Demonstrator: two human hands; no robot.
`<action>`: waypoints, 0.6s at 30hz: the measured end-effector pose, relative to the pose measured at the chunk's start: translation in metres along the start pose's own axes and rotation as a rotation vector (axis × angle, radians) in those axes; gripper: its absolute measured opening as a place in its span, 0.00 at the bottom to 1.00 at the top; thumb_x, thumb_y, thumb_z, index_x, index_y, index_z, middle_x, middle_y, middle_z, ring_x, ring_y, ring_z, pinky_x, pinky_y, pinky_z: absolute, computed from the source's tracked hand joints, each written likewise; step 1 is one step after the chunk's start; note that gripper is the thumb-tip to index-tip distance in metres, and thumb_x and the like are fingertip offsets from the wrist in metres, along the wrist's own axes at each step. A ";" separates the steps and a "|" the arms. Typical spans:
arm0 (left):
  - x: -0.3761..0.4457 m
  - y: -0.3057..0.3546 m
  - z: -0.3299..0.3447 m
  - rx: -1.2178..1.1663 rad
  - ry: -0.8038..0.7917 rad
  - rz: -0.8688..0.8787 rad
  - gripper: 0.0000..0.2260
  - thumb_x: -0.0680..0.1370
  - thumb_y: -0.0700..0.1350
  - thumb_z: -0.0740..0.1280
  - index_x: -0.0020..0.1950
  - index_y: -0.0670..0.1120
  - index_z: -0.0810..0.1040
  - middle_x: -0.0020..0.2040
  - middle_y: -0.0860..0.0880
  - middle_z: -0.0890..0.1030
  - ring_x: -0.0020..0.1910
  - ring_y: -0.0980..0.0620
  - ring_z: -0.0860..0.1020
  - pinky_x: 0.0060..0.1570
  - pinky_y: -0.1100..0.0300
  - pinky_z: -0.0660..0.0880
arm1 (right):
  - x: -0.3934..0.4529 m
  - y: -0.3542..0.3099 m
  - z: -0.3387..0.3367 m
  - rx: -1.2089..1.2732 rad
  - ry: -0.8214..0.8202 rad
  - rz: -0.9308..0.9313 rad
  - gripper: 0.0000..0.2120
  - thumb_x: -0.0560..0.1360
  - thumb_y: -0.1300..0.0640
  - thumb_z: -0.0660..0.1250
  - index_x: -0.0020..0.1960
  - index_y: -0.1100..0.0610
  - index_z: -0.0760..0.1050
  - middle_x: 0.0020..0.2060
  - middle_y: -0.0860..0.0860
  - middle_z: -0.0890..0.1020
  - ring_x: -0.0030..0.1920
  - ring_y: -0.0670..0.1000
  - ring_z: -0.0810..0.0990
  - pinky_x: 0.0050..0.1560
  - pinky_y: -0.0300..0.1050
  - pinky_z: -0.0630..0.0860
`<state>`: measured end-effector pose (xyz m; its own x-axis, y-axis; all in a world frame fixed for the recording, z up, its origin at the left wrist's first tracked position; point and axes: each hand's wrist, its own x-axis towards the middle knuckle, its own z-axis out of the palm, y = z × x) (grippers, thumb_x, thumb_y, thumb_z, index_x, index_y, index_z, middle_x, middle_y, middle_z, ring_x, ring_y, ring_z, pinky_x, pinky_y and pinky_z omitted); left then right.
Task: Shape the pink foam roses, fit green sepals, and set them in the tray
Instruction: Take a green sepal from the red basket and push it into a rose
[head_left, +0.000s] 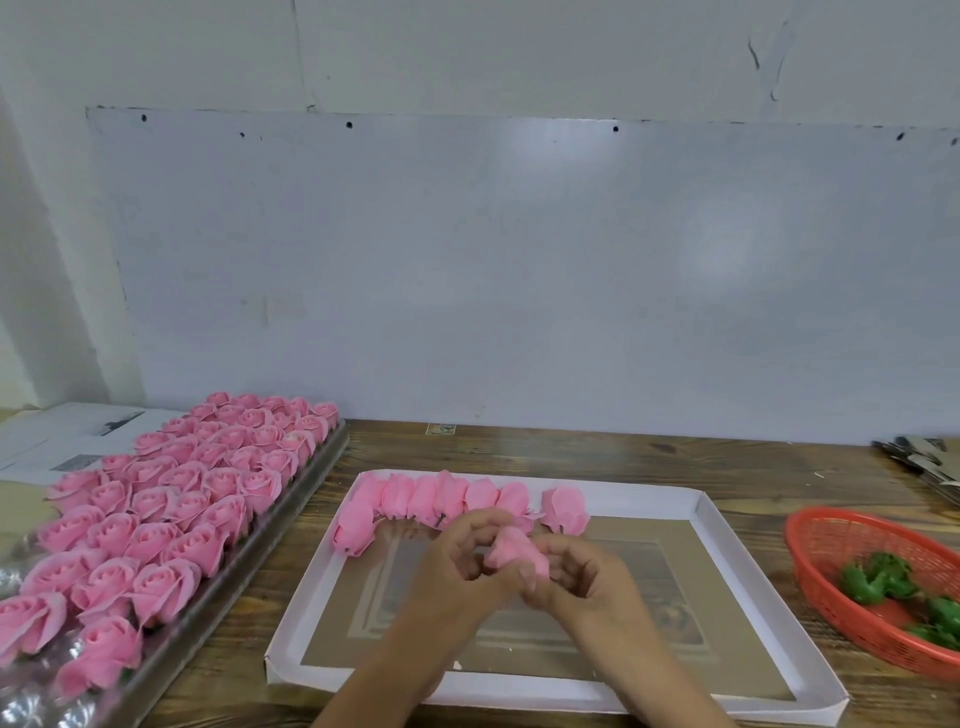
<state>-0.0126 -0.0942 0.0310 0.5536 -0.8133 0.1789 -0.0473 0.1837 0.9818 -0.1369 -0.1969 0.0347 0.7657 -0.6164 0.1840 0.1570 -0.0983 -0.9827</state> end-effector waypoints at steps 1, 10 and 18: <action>0.000 0.000 0.001 -0.028 -0.017 -0.018 0.26 0.63 0.52 0.81 0.60 0.57 0.81 0.56 0.50 0.85 0.55 0.52 0.83 0.51 0.57 0.80 | 0.000 -0.001 0.002 0.101 -0.001 0.011 0.12 0.70 0.65 0.73 0.54 0.61 0.82 0.47 0.61 0.86 0.49 0.55 0.84 0.50 0.44 0.81; -0.012 0.016 0.010 -0.097 -0.151 -0.049 0.19 0.67 0.61 0.77 0.52 0.51 0.85 0.56 0.48 0.85 0.59 0.49 0.82 0.54 0.58 0.79 | -0.011 -0.011 0.030 0.716 -0.156 0.320 0.08 0.72 0.67 0.68 0.48 0.67 0.84 0.46 0.65 0.84 0.37 0.55 0.85 0.36 0.42 0.82; -0.014 0.019 0.008 -0.152 -0.100 -0.172 0.28 0.66 0.71 0.71 0.49 0.48 0.85 0.49 0.49 0.85 0.45 0.42 0.77 0.42 0.53 0.74 | -0.012 -0.016 0.036 0.543 -0.173 0.442 0.11 0.69 0.51 0.75 0.40 0.61 0.86 0.33 0.60 0.80 0.29 0.52 0.80 0.31 0.42 0.80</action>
<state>-0.0280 -0.0839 0.0481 0.4575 -0.8889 0.0231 0.1703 0.1132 0.9789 -0.1258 -0.1599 0.0490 0.9100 -0.3719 -0.1836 0.0630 0.5615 -0.8250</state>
